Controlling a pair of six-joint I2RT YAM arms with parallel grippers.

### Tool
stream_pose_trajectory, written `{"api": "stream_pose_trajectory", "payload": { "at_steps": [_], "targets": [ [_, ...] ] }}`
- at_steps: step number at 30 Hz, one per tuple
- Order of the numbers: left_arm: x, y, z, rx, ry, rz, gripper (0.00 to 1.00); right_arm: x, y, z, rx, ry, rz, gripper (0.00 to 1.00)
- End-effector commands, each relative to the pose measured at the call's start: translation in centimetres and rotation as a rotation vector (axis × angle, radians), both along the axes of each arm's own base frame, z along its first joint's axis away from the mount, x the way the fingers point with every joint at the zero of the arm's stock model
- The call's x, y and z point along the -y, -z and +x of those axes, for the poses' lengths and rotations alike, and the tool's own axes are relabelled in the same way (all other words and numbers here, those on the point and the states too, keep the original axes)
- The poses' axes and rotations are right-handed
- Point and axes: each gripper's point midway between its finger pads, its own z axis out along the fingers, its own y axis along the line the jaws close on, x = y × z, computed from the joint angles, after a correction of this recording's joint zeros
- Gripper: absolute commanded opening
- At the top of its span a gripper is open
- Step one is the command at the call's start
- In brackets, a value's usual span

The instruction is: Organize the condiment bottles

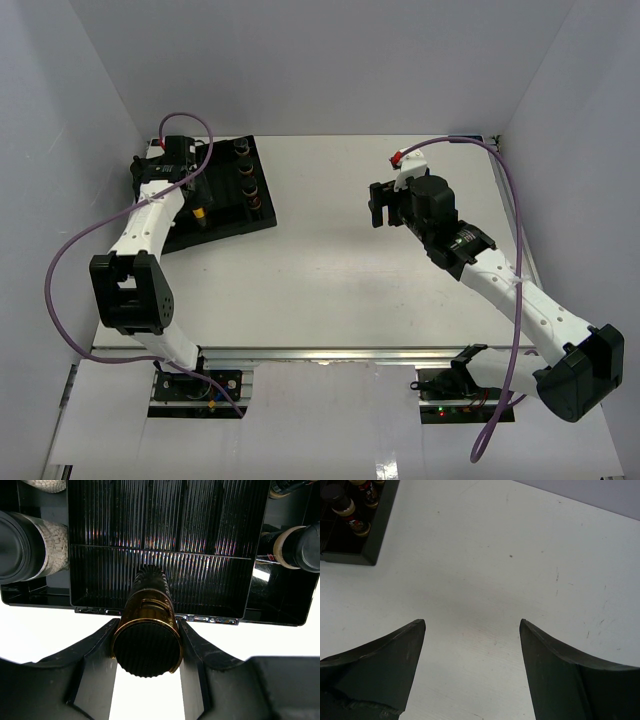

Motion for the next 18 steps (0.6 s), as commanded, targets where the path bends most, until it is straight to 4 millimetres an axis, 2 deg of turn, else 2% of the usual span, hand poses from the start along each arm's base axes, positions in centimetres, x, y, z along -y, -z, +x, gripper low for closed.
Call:
{"api": "stream_pose_trajectory", "payload": {
  "at_steps": [1, 7, 12, 16, 18],
  "targets": [
    [0.3, -0.8, 0.6, 0.024, 0.024, -0.011, 0.65, 0.2, -2.1, 0.3, 0.072, 0.007, 0.039, 0.82],
    [0.0, -1.5, 0.5, 0.027, 0.012, 0.001, 0.84, 0.2, -2.0, 0.2, 0.07, 0.006, 0.037, 0.82],
    [-0.6, -3.2, 0.3, 0.038, 0.003, 0.033, 0.95, 0.2, -1.7, 0.2, 0.064, 0.004, 0.034, 0.82],
    [-0.3, -6.6, 0.0, 0.108, 0.011, 0.021, 0.98, -0.4, -1.3, 0.0, 0.04, -0.025, 0.037, 0.83],
    [0.9, -9.3, -0.1, 0.181, 0.045, -0.03, 0.98, -0.6, -1.4, 0.0, 0.034, -0.026, 0.048, 0.83]
  ]
}}
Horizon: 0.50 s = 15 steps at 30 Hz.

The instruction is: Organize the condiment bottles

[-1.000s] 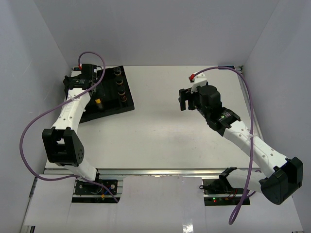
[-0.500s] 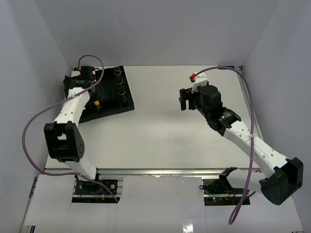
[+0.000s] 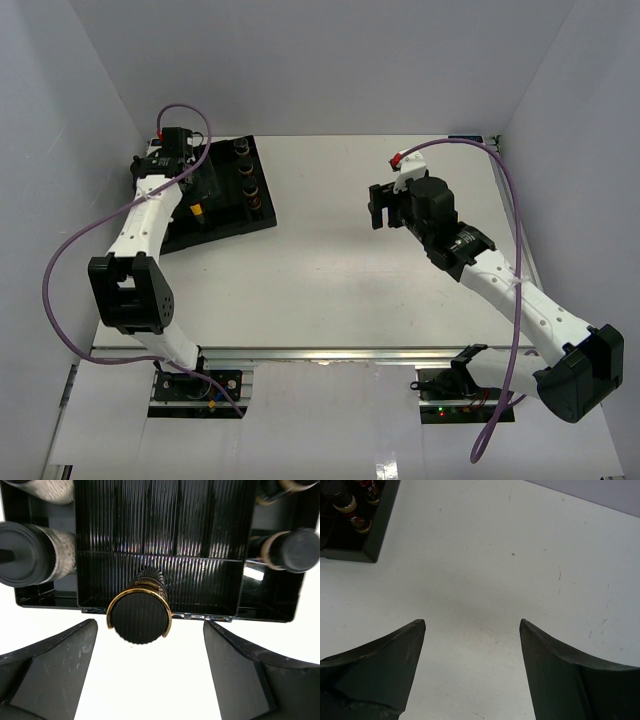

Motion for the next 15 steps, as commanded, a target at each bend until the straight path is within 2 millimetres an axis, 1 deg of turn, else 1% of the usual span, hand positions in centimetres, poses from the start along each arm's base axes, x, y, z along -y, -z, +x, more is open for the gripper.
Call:
{"api": "stream_pose_trajectory", "payload": {
  "at_steps": [1, 3, 4, 5, 6, 7, 8, 10, 11, 13, 15],
  "targets": [
    [1.8, -8.7, -0.5, 0.209, 0.06, -0.075, 0.98, -0.7, -2.0, 0.2, 0.037, -0.018, 0.057, 0.84],
    [4.7, -11.7, -1.0, 0.301, 0.156, -0.163, 0.98, -1.3, -2.8, 0.1, 0.04, -0.043, 0.082, 0.88],
    [6.3, -13.4, -1.4, 0.358, 0.214, -0.202, 0.98, -1.5, -3.6, 0.2, 0.046, -0.05, 0.097, 0.91],
    [7.5, -14.6, -1.8, 0.4, 0.257, -0.228, 0.98, -1.6, -4.2, 0.1, 0.049, -0.054, 0.108, 0.94],
    [9.1, -15.3, -2.1, 0.432, 0.302, -0.244, 0.98, -1.7, -4.4, 0.0, 0.046, -0.059, 0.113, 0.96],
    [11.1, -16.0, -2.5, 0.469, 0.358, -0.258, 0.98, -1.7, -4.6, -0.2, 0.041, -0.064, 0.118, 0.97],
    [12.6, -15.4, -3.0, 0.472, 0.395, -0.262, 0.98, -1.8, -4.8, -0.4, 0.039, -0.068, 0.123, 0.98],
    [15.1, -15.2, -4.1, 0.489, 0.462, -0.276, 0.98, -1.6, -5.4, -0.7, 0.041, -0.062, 0.148, 0.91],
    [16.8, -14.8, -4.9, 0.483, 0.507, -0.296, 0.98, -1.5, -5.8, -0.8, 0.04, -0.054, 0.165, 0.9],
    [20.1, -14.7, -6.3, 0.487, 0.589, -0.351, 0.98, -1.2, -6.2, -1.4, 0.026, -0.042, 0.184, 0.9],
    [22.2, -14.4, -8.0, 0.509, 0.646, -0.39, 0.98, -1.1, -6.5, -2.3, -0.009, -0.038, 0.234, 0.9]
  ]
}}
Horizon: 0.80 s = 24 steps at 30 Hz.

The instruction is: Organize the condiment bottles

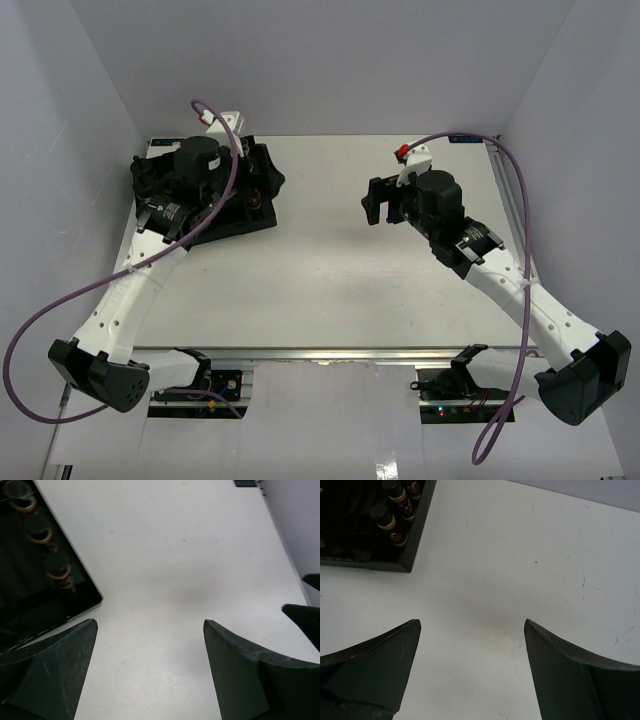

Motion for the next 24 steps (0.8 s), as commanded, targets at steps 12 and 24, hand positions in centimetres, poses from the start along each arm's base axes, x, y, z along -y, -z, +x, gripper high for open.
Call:
{"api": "stream_pose_trajectory", "payload": {
  "at_steps": [12, 24],
  "targets": [
    [6.9, 7.4, -8.6, -0.053, 0.224, -0.114, 0.98, 3.2, 0.2, -7.6, -0.086, 0.009, 0.198, 0.9],
    [4.3, 7.1, -11.3, -0.014, 0.19, -0.125, 0.98, 5.0, -1.4, -8.4, -0.046, 0.058, 0.203, 0.9]
  ]
}}
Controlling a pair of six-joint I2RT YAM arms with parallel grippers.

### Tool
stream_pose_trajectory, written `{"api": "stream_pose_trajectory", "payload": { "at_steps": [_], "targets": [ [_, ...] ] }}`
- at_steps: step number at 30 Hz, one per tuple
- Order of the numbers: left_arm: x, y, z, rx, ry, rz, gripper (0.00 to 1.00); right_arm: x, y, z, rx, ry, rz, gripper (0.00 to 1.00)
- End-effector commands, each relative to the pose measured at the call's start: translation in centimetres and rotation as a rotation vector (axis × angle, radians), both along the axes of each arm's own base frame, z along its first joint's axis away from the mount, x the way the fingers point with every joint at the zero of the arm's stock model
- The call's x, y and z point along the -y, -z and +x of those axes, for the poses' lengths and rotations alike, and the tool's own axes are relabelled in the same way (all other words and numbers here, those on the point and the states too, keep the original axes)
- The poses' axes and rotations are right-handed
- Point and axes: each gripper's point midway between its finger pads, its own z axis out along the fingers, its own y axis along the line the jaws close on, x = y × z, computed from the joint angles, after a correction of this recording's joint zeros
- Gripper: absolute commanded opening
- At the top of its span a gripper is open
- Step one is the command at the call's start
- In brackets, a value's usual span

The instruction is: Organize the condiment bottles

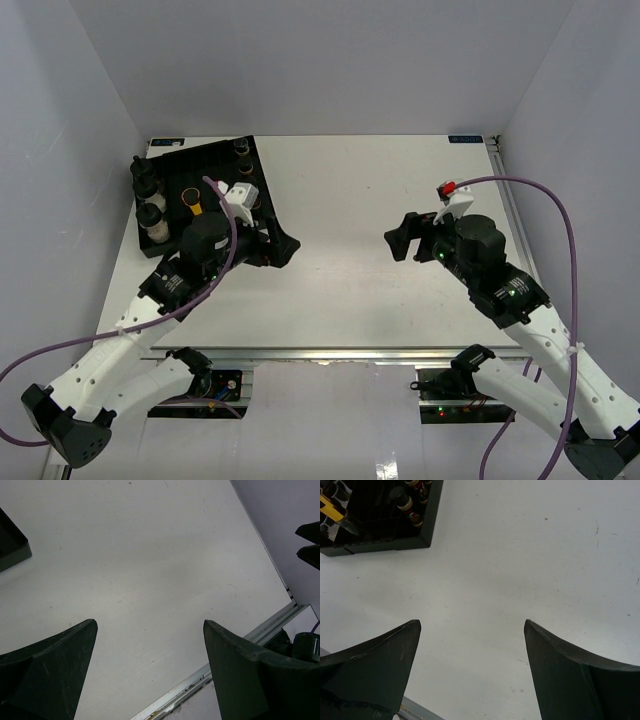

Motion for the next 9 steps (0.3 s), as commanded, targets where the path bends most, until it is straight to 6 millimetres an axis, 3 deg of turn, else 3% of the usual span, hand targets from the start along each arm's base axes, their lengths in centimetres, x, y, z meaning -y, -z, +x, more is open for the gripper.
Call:
{"api": "stream_pose_trajectory", "payload": {
  "at_steps": [1, 9],
  "targets": [
    [-0.81, -0.38, -0.48, 0.01, -0.024, 0.0, 0.98, 0.51, -2.27, 0.1, 0.041, 0.03, 0.037, 0.9],
    [-1.05, -0.7, -0.73, 0.015, -0.024, 0.003, 0.98, 0.5, -1.9, 0.04, 0.036, 0.028, 0.034, 0.9]
  ]
}}
